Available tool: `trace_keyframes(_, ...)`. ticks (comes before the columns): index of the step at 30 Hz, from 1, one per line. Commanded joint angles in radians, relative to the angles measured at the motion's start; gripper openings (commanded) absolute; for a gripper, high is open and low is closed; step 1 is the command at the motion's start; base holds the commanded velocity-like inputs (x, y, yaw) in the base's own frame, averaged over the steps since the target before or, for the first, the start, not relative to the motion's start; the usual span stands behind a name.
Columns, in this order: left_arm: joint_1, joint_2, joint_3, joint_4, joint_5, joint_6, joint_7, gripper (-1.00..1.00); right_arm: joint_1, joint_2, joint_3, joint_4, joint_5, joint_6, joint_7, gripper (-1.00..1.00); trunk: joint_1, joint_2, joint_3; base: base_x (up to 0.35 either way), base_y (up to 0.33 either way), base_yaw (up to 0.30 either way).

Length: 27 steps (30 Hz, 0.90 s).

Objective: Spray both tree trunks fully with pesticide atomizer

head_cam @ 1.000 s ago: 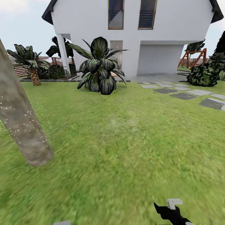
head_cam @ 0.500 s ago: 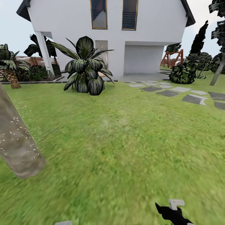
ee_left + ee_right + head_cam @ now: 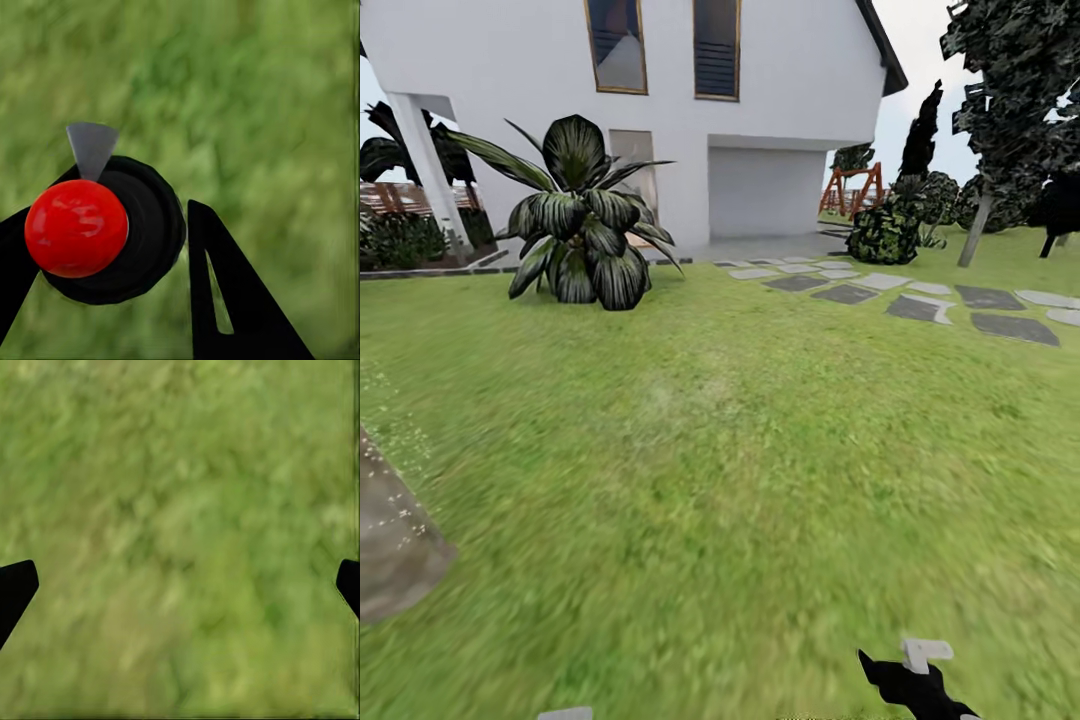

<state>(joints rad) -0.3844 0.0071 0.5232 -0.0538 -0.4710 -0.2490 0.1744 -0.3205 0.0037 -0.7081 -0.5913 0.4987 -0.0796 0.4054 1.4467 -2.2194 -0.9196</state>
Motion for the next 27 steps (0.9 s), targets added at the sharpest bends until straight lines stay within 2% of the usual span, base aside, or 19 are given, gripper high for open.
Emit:
trace_keyframes(1,-0.001,0.0,0.006,0.002,-0.011,-0.004,0.004,-1.0,-0.002,0.001,-0.008,0.001,0.011,-0.006,0.007,1.0,-0.004,0.007,0.003,0.0,0.0,-0.297)
trace_keyframes(15,-0.001,-0.001,0.006,0.002,-0.012,-0.004,0.002,-1.0,-0.002,0.0,-0.008,0.0,0.011,-0.006,0.007,1.0,-0.058,0.105,0.051,0.0,0.0,-0.297)
trace_keyframes(18,-0.001,-0.001,0.007,0.002,-0.012,-0.004,0.002,-1.0,-0.002,-0.001,-0.008,0.0,0.011,-0.006,-0.019,1.0,-0.069,0.126,0.062,0.0,0.0,-0.297)
trace_keyframes(27,-0.001,-0.001,0.007,0.002,-0.012,-0.004,0.002,-1.0,-0.002,-0.002,-0.008,0.0,0.01,-0.006,-0.022,1.0,-0.104,0.189,0.095,0.0,0.0,-0.297)
